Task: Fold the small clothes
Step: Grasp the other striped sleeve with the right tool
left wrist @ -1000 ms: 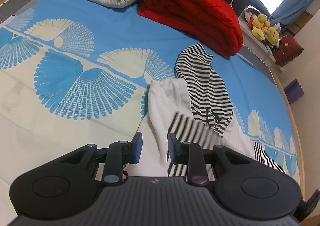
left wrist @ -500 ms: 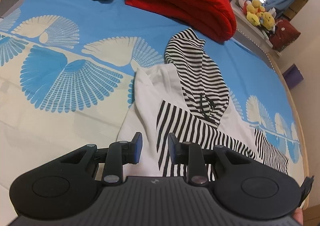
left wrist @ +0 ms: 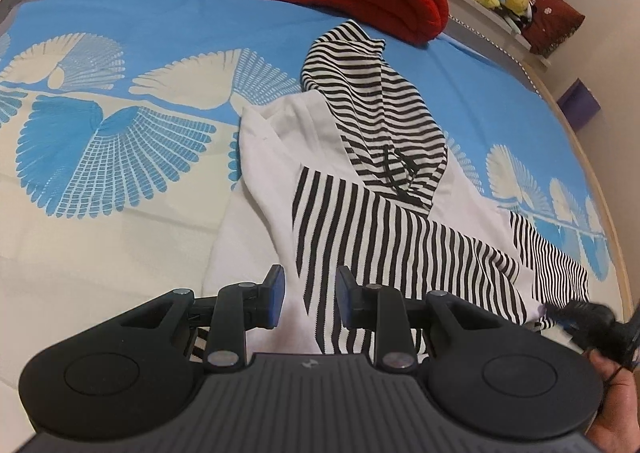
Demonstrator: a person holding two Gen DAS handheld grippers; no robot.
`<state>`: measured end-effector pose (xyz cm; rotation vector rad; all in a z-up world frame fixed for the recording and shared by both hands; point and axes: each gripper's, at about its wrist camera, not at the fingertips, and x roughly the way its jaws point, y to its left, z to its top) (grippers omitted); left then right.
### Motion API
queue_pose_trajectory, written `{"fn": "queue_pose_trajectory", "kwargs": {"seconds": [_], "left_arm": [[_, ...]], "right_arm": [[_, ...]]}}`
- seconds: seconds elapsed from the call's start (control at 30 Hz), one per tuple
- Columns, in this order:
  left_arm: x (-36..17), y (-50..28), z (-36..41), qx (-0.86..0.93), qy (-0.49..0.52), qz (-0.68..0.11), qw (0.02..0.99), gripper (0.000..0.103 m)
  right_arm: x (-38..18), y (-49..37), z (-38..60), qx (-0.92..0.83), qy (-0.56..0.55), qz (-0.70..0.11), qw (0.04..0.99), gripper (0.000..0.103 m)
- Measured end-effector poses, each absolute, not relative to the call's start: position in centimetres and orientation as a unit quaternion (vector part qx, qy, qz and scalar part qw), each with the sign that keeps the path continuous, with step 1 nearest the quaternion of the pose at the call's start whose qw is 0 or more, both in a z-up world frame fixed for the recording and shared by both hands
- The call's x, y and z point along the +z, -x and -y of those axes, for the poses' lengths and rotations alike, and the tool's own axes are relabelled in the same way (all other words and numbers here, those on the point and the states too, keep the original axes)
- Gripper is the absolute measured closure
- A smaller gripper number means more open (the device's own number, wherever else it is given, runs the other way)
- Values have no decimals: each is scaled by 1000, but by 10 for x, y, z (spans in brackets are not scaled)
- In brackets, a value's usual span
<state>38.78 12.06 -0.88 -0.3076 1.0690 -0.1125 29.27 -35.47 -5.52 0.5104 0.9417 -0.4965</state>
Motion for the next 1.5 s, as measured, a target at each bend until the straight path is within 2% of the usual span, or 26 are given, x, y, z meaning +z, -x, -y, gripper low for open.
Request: {"fn": "queue_pose_trajectory", "kwargs": {"seconds": [0.03, 0.1, 0.13, 0.17, 0.27, 0.3, 0.33, 0.4, 0.53, 0.73, 1.23, 1.5], "left_arm": [[-9, -388, -119, -55, 144, -508, 848, 74], [-10, -389, -114, -57, 141, -509, 847, 74], [-11, -389, -112, -58, 140, -510, 847, 74], [-11, -390, -110, -59, 140, -510, 847, 74], [-11, -390, -105, -62, 137, -511, 847, 74], [-12, -390, -104, -62, 135, -511, 847, 71], [-12, -391, -102, -63, 134, -511, 847, 70], [-11, -391, -100, -65, 132, -510, 847, 70], [-10, -389, -94, -71, 123, -509, 849, 70], [-14, -388, -81, -80, 94, -513, 849, 67], [-21, -386, -60, -93, 62, -518, 848, 66], [-27, -385, -52, -90, 44, -520, 848, 66]], "right_arm": [[-45, -291, 348, -226, -220, -421, 851, 90], [-33, -289, 341, -187, -218, -381, 879, 78], [-34, -289, 341, -168, -226, -379, 881, 69], [-38, -293, 342, -148, -239, -390, 877, 67], [-73, -307, 350, -163, -228, -498, 820, 67], [-84, -308, 355, -181, -220, -529, 800, 68], [-83, -303, 363, -188, -244, -519, 798, 71], [-69, -303, 367, -177, -253, -497, 811, 71], [-38, -304, 378, -178, -212, -439, 855, 62], [-32, -299, 434, -211, -243, -427, 845, 62], [-71, -279, 578, -319, -332, -369, 807, 60], [-87, -283, 594, -355, -329, -341, 806, 60]]}}
